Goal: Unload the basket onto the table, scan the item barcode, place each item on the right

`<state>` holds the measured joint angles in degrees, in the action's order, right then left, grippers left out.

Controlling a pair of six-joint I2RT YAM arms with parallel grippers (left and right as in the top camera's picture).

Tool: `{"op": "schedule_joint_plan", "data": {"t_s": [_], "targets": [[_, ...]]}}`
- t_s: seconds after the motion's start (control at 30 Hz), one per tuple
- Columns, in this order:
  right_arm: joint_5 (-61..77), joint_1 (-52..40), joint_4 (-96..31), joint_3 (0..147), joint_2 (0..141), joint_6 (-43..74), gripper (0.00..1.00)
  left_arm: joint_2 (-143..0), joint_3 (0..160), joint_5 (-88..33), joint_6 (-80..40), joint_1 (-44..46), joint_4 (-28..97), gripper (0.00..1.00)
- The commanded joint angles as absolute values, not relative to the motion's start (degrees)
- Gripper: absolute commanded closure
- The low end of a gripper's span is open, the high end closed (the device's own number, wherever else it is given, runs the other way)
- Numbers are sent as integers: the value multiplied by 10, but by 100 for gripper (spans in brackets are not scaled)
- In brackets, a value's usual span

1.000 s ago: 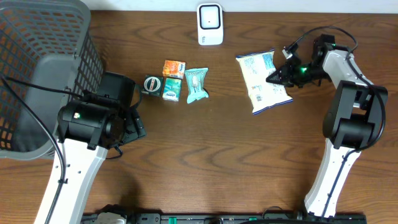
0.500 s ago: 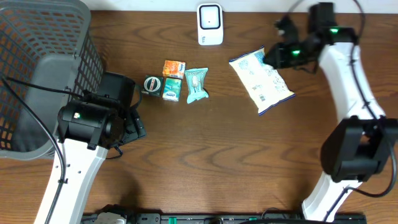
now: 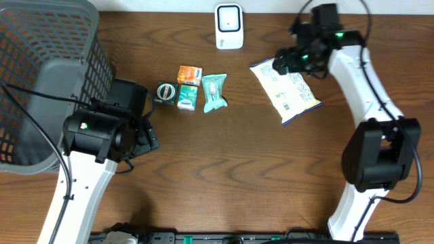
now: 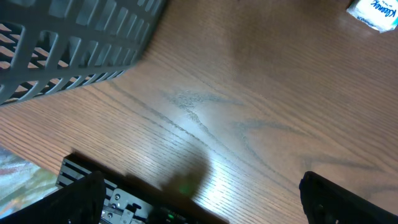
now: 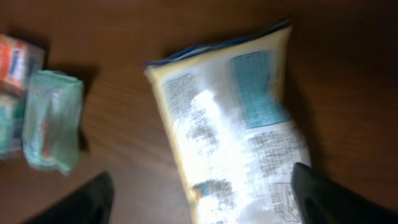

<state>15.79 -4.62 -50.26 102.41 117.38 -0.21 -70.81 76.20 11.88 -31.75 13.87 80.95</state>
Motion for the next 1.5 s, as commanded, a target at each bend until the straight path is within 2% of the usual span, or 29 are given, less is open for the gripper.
{"op": "schedule_joint_plan", "data": {"t_s": [0.0, 0.1, 0.5, 0.53, 0.63, 0.67, 0.73, 0.77, 1.07, 1.33, 1.47], "targets": [[259, -5, -484, 1023, 1198, 3, 3, -707, 762, 116, -325, 136, 811, 2], [320, 17, -468, 1023, 1225, -5, 1, -707, 762, 116, -325, 136, 811, 2], [391, 27, -441, 1023, 1353, -5, 1, -707, 762, 116, -325, 136, 811, 2], [398, 27, -441, 1023, 1363, -5, 4, -707, 762, 116, -325, 136, 811, 2], [436, 24, -441, 1023, 1387, -14, 37, -707, 762, 116, -325, 136, 811, 2], [451, 23, -442, 1023, 1392, -20, 52, -707, 762, 116, -325, 136, 811, 2], [461, 21, -444, 1023, 1395, -20, 88, -707, 762, 116, -325, 136, 811, 2], [461, 21, -444, 1023, 1394, -20, 99, -707, 762, 116, -325, 136, 811, 2], [463, 39, -451, 1024, 1305, -8, 99, -707, 762, 116, -325, 136, 811, 2], [232, 1, -501, 1024, 1165, -9, 99, -707, 762, 116, -325, 136, 811, 2], [110, -43, -527, 1024, 1140, -9, 99, -707, 762, 116, -325, 136, 811, 2]]}}
